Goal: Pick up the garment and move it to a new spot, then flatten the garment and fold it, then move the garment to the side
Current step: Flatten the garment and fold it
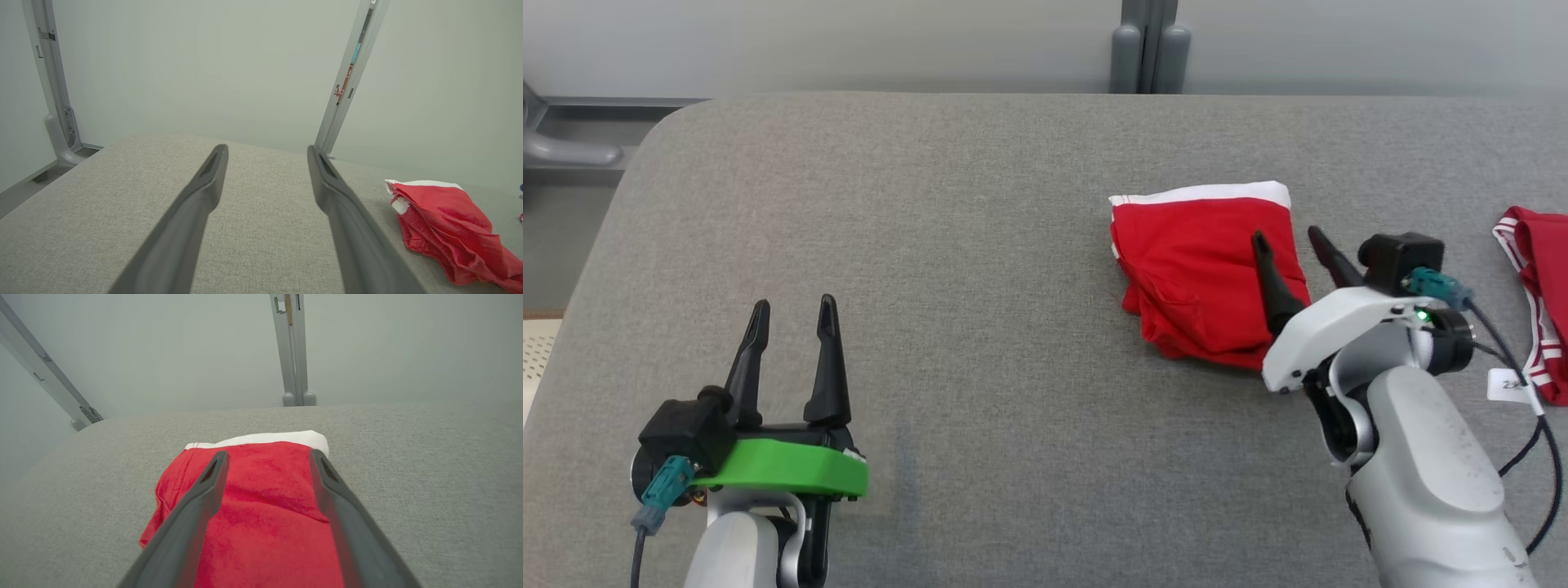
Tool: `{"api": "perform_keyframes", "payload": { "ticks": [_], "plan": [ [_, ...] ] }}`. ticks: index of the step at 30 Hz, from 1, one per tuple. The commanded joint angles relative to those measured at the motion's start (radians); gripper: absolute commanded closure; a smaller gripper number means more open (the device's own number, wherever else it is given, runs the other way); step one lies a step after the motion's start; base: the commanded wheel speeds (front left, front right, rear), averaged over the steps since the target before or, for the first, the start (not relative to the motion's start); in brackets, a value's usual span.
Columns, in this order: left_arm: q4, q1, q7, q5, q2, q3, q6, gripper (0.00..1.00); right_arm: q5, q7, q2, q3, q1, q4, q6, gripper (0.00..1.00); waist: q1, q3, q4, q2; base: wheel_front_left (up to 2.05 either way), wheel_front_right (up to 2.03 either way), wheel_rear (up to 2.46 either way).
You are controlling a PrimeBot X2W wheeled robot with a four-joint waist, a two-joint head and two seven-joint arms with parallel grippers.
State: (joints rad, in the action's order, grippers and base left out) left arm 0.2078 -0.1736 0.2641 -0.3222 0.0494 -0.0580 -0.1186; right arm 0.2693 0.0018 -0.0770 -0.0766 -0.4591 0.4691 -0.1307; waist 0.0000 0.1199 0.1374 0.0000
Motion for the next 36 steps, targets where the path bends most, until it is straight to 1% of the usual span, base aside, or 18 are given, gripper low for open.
{"api": "perform_keyframes", "payload": {
  "ticks": [1,8,9,11,15,18,21,24,25,26,27,30,34,36],
  "plan": [
    [0.0,-0.007,0.0,-0.004,0.003,0.001,0.0,0.0,-0.019,-0.015,0.006,-0.006,0.006,0.026,0.0,1.0,0.0,0.02,0.021,0.0,0.0,0.0,0.0],
    [0.005,-0.019,0.0,-0.006,0.003,-0.002,-0.003,0.0,-0.081,-0.101,0.024,-0.072,-0.023,0.222,0.0,1.0,0.0,0.04,0.068,0.0,0.0,0.0,0.0],
    [0.007,-0.019,0.0,-0.004,0.003,-0.003,-0.004,0.0,-0.067,-0.11,0.025,-0.099,-0.023,0.242,0.0,1.0,0.0,0.04,0.073,0.0,0.0,0.0,0.0],
    [0.01,-0.018,0.0,-0.002,0.003,0.0,-0.004,0.0,-0.03,-0.13,0.026,-0.187,-0.024,0.271,0.0,1.0,0.0,0.036,0.08,0.0,0.0,0.0,0.0],
    [0.016,-0.004,0.0,0.005,0.003,0.005,-0.005,0.0,0.041,-0.139,0.024,-0.354,0.006,0.302,0.0,1.0,0.0,0.019,0.081,0.0,0.0,0.0,0.0],
    [0.018,0.006,0.0,0.006,0.003,0.008,-0.005,0.0,0.086,-0.138,0.024,-0.449,0.027,0.31,0.0,1.0,0.0,0.005,0.073,0.0,0.0,0.0,0.0],
    [0.019,0.018,0.0,0.008,0.003,0.009,-0.006,0.0,0.14,-0.146,0.024,-0.508,0.045,0.293,0.0,1.0,0.0,-0.011,0.059,0.0,0.0,0.0,0.0],
    [0.025,0.027,0.0,0.012,0.003,0.015,-0.004,0.0,0.186,-0.176,0.024,-0.528,0.052,0.253,0.0,1.0,0.0,-0.029,0.039,0.0,0.0,0.0,0.0],
    [0.026,0.031,0.0,0.014,0.003,0.018,-0.003,0.0,0.192,-0.19,0.024,-0.524,0.053,0.238,0.0,0.73,0.0,-0.035,0.031,0.0,0.0,0.0,0.0],
    [0.028,0.033,0.0,0.015,0.003,0.021,-0.002,0.0,0.195,-0.204,0.024,-0.512,0.054,0.222,0.0,0.38,0.0,-0.041,0.022,0.0,0.0,0.0,0.0],
    [0.029,0.037,0.0,0.016,0.003,0.027,-0.002,0.0,0.198,-0.217,0.024,-0.493,0.058,0.2,0.0,0.0,0.0,-0.047,0.011,0.0,0.0,0.0,0.0],
    [0.03,0.051,0.0,0.02,0.003,0.04,-0.001,0.0,0.159,-0.237,0.023,-0.413,0.075,0.146,0.0,0.0,0.0,-0.063,-0.02,0.0,0.0,0.0,0.0],
    [0.028,0.065,0.0,0.026,0.003,0.055,0.0,0.0,0.077,-0.245,0.006,-0.257,0.12,0.037,0.0,0.0,0.0,-0.081,-0.064,0.0,0.0,0.0,0.0],
    [0.024,0.071,0.0,0.035,0.003,0.061,0.001,0.0,0.032,-0.23,0.004,-0.174,0.152,-0.026,0.0,0.0,0.0,-0.087,-0.084,0.0,0.0,0.0,0.0]
  ]
}}
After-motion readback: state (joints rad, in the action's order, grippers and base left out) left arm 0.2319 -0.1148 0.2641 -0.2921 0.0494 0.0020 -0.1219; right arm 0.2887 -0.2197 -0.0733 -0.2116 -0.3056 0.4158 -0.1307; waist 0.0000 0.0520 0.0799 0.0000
